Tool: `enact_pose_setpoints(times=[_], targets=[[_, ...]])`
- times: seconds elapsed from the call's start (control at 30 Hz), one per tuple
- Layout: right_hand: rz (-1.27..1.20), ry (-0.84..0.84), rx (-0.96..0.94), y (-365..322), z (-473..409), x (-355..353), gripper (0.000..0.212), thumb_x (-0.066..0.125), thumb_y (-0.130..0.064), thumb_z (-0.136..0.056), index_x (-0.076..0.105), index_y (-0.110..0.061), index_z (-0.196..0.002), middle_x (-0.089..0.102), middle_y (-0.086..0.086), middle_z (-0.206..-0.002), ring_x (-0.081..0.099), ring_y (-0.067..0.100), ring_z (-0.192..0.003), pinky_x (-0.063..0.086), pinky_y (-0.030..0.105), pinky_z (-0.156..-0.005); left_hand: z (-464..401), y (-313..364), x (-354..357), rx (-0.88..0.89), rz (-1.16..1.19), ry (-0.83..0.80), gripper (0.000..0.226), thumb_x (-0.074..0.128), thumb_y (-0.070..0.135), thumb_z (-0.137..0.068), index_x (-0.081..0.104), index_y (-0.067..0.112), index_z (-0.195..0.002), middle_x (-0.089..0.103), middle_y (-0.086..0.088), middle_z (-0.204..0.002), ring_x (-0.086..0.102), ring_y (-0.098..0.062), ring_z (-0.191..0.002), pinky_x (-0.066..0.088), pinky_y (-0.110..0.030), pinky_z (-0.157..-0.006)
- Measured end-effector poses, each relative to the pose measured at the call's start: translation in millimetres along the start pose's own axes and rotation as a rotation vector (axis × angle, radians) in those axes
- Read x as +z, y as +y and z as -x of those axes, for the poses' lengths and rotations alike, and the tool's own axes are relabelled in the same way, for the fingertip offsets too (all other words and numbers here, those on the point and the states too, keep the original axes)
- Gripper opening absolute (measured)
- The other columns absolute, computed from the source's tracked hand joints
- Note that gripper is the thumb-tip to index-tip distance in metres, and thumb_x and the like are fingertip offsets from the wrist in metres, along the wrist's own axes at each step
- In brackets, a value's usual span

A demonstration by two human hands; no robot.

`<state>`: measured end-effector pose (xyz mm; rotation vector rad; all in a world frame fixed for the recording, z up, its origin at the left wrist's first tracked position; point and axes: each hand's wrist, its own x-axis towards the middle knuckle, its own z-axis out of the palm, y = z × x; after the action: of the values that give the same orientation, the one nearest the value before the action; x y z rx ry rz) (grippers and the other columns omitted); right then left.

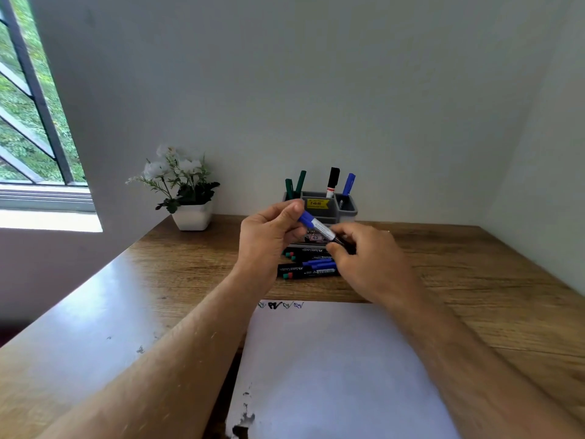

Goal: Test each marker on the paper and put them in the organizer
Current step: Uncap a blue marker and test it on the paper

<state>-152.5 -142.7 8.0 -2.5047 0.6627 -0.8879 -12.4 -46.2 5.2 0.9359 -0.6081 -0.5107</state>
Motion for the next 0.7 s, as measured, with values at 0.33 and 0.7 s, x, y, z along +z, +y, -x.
enact_pose_setpoints(times=[0.33, 0.7], targets=[[0.023, 0.162, -0.11, -8.8, 5.0, -5.7, 0.036, 0.048, -0.054, -0.095, 0.071, -0.027, -0.103, 0.059, -0.013, -0.065, 0.055, 0.005, -0.053, 0.033, 0.016, -0.043, 5.2, 5.6, 4.8, -0.001, 0.063, -0.207, 0.02, 0.071, 0.015, -0.076, 0.081, 0.015, -0.094, 0.078, -0.011, -0.099, 0.076, -0.022, -0.091, 0.061, -0.023, -0.069], [-0.084, 0.18, -0.007, -11.6, 8.1, -11.4, 0.038, 0.044, -0.057, -0.095, 0.065, -0.029, -0.08, 0.063, -0.013, -0.065, 0.062, 0.005, -0.056, 0.049, 0.015, -0.044, -4.7, 9.0, -9.0, 0.046, 0.231, -0.047, 0.023, 0.071, 0.015, -0.081, 0.075, 0.006, -0.102, 0.077, -0.012, -0.094, 0.075, -0.018, -0.083, 0.062, -0.025, -0.07]])
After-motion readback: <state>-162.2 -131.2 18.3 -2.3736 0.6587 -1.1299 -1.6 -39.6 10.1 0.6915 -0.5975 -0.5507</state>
